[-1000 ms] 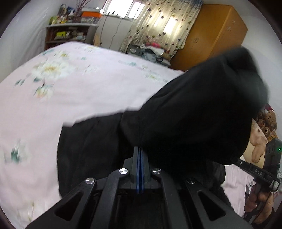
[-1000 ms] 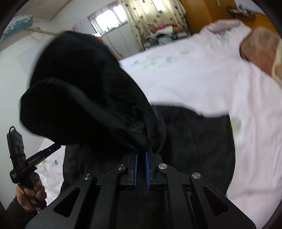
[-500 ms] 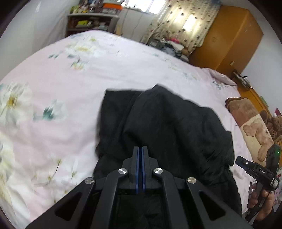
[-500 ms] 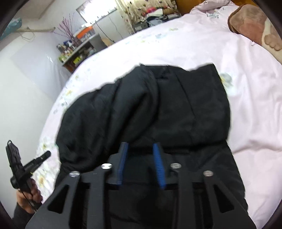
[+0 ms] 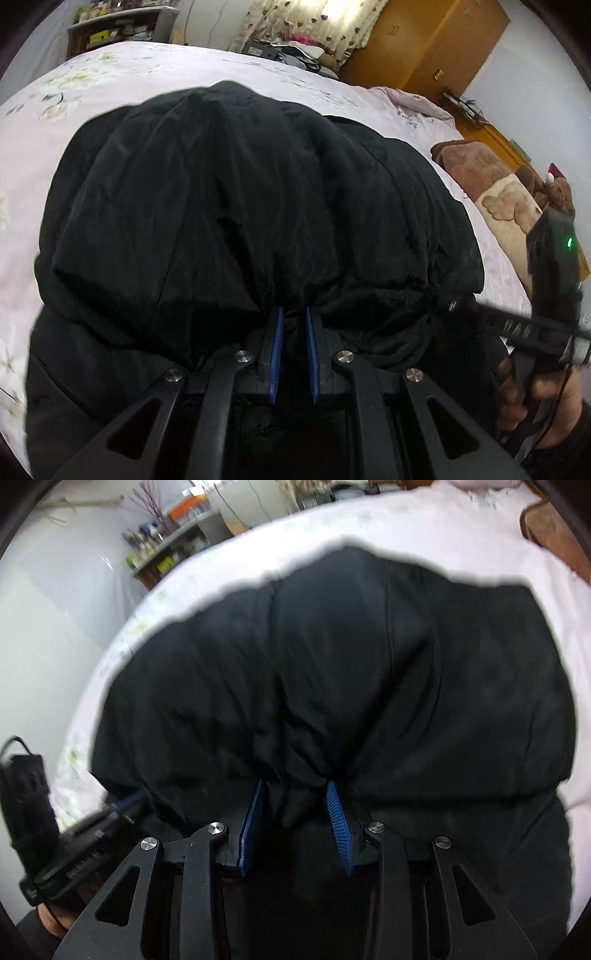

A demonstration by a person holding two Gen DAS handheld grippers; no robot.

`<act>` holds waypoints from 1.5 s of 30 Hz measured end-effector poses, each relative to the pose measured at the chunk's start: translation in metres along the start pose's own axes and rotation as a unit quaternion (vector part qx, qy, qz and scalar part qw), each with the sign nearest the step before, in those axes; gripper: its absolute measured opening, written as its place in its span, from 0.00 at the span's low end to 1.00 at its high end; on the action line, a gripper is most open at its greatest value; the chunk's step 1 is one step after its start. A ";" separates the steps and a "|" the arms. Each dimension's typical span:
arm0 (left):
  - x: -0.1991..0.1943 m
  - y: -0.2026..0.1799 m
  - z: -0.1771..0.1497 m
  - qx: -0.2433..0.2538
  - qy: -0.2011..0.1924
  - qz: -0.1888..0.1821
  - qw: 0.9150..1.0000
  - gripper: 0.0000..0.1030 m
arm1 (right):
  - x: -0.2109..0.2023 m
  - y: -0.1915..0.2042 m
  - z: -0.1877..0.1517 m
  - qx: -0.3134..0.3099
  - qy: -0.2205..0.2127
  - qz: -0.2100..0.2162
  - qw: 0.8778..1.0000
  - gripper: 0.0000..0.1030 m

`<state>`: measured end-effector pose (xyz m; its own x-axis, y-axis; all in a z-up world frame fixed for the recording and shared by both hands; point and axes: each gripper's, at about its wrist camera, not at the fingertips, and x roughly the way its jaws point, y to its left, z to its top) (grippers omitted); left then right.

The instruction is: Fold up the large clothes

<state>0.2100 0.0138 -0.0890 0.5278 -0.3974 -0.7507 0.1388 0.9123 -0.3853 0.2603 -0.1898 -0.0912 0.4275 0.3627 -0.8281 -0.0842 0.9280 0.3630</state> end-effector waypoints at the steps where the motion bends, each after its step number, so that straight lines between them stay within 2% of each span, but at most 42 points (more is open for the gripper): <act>1: 0.000 0.000 0.001 -0.007 0.000 -0.001 1.000 0.13 | 0.003 -0.002 -0.004 -0.002 0.000 0.000 1.000 0.36; 5: -0.019 -0.008 0.010 0.003 0.010 -0.004 1.000 0.13 | -0.009 -0.003 -0.004 0.005 -0.005 0.000 1.000 0.36; 8: -0.052 -0.008 0.017 0.014 -0.026 -0.011 1.000 0.14 | -0.046 0.003 0.004 -0.018 -0.057 -0.005 0.998 0.36; 9: -0.060 -0.006 0.022 0.018 -0.041 -0.006 0.999 0.16 | -0.058 0.005 0.009 -0.024 -0.077 -0.010 0.997 0.36; 11: -0.070 0.000 0.037 0.019 -0.073 0.015 0.997 0.28 | -0.074 0.005 0.020 -0.029 -0.111 -0.018 0.993 0.36; 13: -0.066 0.011 0.056 0.008 -0.086 0.043 0.995 0.29 | -0.077 0.005 0.036 -0.032 -0.124 -0.023 0.991 0.36; 15: -0.053 0.025 0.070 -0.009 -0.082 0.065 0.994 0.29 | -0.068 0.003 0.054 -0.033 -0.127 -0.031 0.991 0.36; 17: -0.032 0.040 0.072 -0.021 -0.063 0.083 0.994 0.29 | -0.044 -0.008 0.068 -0.035 -0.111 -0.069 0.991 0.36; 19: -0.013 0.049 0.063 -0.028 -0.047 0.082 0.995 0.29 | -0.017 -0.026 0.067 -0.018 -0.076 -0.100 0.992 0.36; 21: -0.003 0.053 0.048 -0.031 -0.043 0.076 0.996 0.30 | -0.003 -0.049 0.061 0.002 -0.054 -0.077 0.996 0.36; 24: 0.000 0.049 0.038 -0.030 -0.047 0.079 0.995 0.30 | 0.001 -0.056 0.053 0.002 -0.063 -0.075 0.995 0.36; 27: -0.013 0.045 0.044 -0.029 -0.041 0.076 0.996 0.30 | -0.012 -0.053 0.057 0.012 -0.060 -0.084 0.995 0.36; 29: -0.036 0.038 0.041 -0.018 -0.056 0.068 0.996 0.30 | -0.038 -0.040 0.059 0.003 -0.084 -0.087 0.993 0.36; 31: -0.055 0.036 0.033 -0.014 -0.070 0.051 0.996 0.30 | -0.063 -0.024 0.048 -0.013 -0.115 -0.070 0.991 0.36; 33: -0.064 0.031 0.021 -0.010 -0.072 0.029 0.997 0.30 | -0.073 -0.004 0.032 -0.029 -0.131 -0.031 0.991 0.36; 35: -0.055 0.024 0.007 -0.005 -0.054 0.015 0.998 0.30 | -0.064 0.018 0.015 -0.055 -0.111 -0.001 0.992 0.36; 37: -0.035 0.020 -0.008 -0.008 -0.023 0.014 1.000 0.29 | -0.044 0.026 0.001 -0.071 -0.082 0.010 0.994 0.36; 39: -0.016 0.019 -0.019 -0.012 -0.004 0.015 1.000 0.27 | -0.019 0.022 -0.005 -0.074 -0.049 -0.015 0.996 0.36; 41: -0.008 0.016 -0.026 -0.003 -0.005 0.026 1.000 0.27 | 0.003 0.009 -0.009 -0.070 -0.028 -0.044 0.996 0.32; 45: 0.000 0.010 -0.024 -0.005 0.001 0.036 0.999 0.27 | 0.020 -0.009 -0.015 -0.066 -0.011 -0.051 0.996 0.30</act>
<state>0.1908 0.0210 -0.1059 0.5348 -0.3312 -0.7774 0.0916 0.9373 -0.3363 0.2566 -0.1894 -0.1175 0.4600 0.2651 -0.8474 -0.1570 0.9636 0.2162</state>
